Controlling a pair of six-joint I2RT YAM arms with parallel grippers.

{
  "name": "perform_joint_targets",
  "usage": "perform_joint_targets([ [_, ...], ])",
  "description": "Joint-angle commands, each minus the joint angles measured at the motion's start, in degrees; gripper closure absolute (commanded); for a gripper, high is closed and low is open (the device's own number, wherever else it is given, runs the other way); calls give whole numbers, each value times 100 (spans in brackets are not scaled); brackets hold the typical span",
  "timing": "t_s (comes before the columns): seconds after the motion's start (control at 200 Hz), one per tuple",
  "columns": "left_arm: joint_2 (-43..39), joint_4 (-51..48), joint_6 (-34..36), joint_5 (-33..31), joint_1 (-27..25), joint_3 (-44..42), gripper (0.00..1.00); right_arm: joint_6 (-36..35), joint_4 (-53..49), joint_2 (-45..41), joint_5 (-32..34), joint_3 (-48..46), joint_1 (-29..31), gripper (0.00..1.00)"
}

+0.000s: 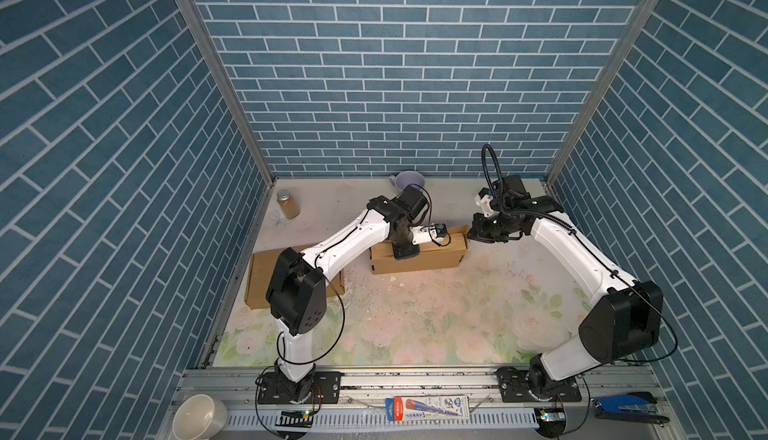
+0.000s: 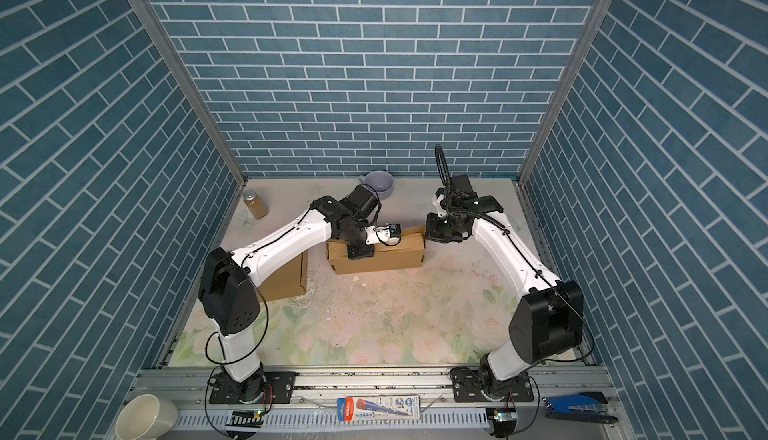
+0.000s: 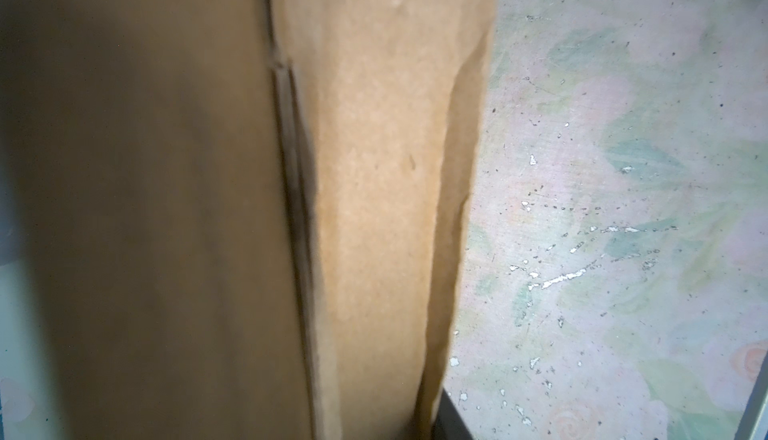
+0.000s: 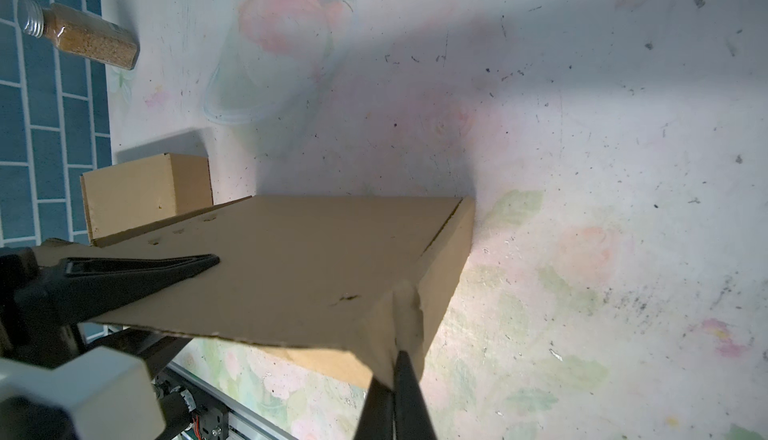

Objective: Fold the paper box

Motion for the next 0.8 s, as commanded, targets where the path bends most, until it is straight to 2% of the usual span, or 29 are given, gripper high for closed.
perform_joint_targets([
  [0.0, 540, -217, -72, 359, -40, -308, 73, 56, -224, 66, -202, 292, 27, 100],
  [0.175, 514, -208, -80, 358, -36, -340, 74, 696, 513, -40, -1273, 68, -101, 100],
  [0.25, 500, -199, -81, 349, -40, -359, 74, 975, 875, -70, -1515, -175, -135, 100],
  [0.63, 439, -146, -82, 290, -36, -409, 74, 598, 648, -280, -687, -1028, -198, 100],
  [0.795, 417, -155, -129, 247, -40, -376, 74, 552, 713, -277, -629, -1223, -262, 100],
])
